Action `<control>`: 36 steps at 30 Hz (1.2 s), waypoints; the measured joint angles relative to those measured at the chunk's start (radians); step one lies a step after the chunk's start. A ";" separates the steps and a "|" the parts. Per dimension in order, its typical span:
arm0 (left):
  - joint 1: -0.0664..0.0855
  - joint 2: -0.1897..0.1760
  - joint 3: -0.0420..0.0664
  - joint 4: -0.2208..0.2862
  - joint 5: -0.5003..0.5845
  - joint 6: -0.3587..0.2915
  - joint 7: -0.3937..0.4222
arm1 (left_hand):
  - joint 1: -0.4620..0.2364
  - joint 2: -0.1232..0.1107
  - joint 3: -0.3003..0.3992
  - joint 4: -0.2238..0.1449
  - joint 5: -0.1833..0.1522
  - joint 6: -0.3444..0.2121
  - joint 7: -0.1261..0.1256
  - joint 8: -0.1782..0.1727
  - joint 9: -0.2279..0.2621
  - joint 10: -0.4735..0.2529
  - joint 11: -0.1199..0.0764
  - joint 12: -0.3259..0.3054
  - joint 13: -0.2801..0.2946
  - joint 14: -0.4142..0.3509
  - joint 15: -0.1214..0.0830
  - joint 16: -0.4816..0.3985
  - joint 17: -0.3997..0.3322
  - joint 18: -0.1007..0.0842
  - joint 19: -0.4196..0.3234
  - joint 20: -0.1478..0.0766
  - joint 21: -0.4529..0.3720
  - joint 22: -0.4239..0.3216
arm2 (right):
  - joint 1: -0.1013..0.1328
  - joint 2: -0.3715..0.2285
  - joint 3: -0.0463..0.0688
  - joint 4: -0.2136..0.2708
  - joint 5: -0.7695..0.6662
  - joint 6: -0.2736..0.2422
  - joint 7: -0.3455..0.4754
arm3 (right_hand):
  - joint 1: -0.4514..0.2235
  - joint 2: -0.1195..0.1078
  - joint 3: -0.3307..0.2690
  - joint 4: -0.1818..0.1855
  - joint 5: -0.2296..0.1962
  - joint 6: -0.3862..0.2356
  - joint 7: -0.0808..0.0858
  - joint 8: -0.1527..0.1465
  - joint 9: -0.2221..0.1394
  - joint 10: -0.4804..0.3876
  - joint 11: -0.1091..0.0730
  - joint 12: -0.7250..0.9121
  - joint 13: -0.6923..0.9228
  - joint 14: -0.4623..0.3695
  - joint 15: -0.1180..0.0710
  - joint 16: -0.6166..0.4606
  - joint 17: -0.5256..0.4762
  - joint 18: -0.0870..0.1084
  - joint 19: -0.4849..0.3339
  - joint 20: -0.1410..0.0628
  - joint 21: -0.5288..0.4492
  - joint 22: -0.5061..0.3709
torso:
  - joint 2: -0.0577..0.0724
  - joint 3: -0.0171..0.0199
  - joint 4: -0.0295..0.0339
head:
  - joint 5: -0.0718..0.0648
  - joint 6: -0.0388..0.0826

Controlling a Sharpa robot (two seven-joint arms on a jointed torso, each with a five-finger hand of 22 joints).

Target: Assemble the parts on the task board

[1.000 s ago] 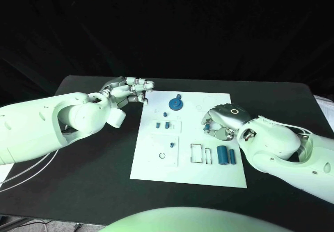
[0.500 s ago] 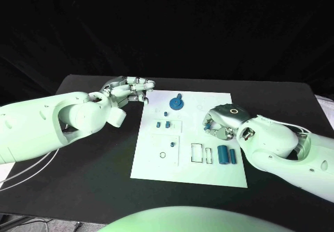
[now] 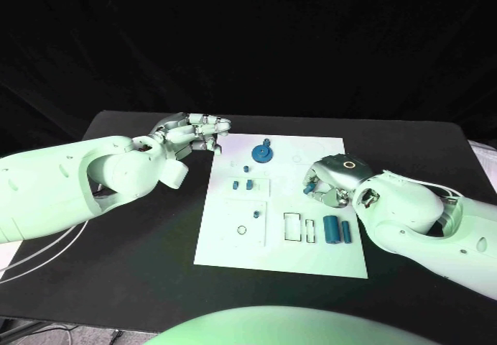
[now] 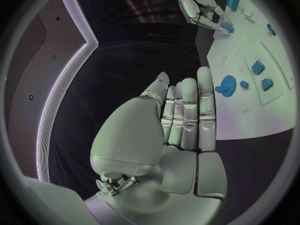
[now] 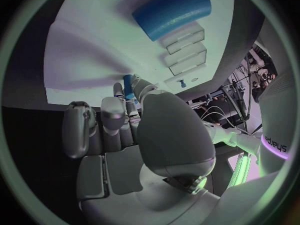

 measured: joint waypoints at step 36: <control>-0.001 0.010 0.000 -0.021 0.000 0.000 -0.001 | 0.000 0.000 0.000 0.000 0.000 0.000 0.000 0.000 -0.001 0.000 0.000 0.000 0.000 0.000 0.000 0.000 0.000 0.000 0.000 0.000 0.000 -0.001 | -0.002 -0.051 0.013 0.150 0.113 -0.104 0.015 | 0.016 0.025 0.094 -0.044 -0.016 0.066 -0.002 0.018 0.017 0.108 -0.024 -0.013 0.005 0.000 -0.018 0.031 0.024 0.000 0.023 -0.023 0.027 0.034 | -0.006 -0.0012 -0.0109 | -0.006 0.004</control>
